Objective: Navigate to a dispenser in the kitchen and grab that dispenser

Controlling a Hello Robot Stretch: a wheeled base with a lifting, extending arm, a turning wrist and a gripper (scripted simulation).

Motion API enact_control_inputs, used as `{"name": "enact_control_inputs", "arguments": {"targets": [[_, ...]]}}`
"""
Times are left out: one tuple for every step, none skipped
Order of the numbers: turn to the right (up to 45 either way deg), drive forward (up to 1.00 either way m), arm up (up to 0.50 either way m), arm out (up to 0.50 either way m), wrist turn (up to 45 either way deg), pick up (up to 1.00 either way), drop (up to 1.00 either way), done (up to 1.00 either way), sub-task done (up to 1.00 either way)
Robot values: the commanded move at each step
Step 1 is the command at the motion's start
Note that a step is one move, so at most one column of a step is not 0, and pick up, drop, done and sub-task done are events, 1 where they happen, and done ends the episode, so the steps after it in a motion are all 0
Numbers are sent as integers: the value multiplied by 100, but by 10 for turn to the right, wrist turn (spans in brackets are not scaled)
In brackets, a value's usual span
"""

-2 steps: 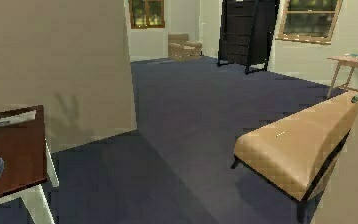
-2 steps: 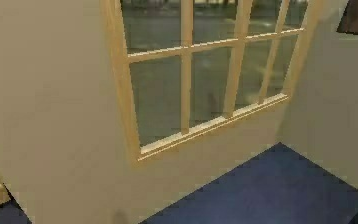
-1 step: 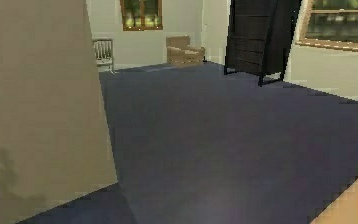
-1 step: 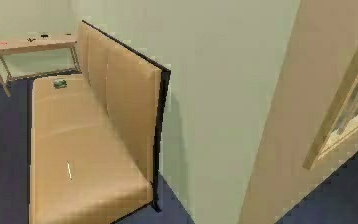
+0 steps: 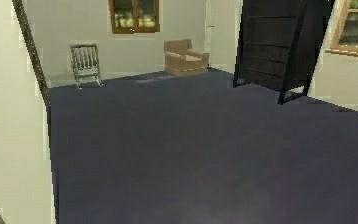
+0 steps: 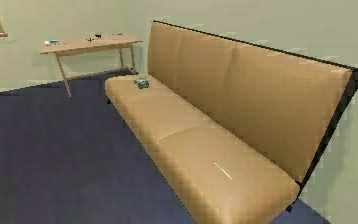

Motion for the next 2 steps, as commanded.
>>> {"name": "enact_control_inputs", "arguments": {"targets": [[60, 0, 0, 0, 0, 0, 0, 0, 0], [0, 50, 0, 0, 0, 0, 0, 0, 0]]}}
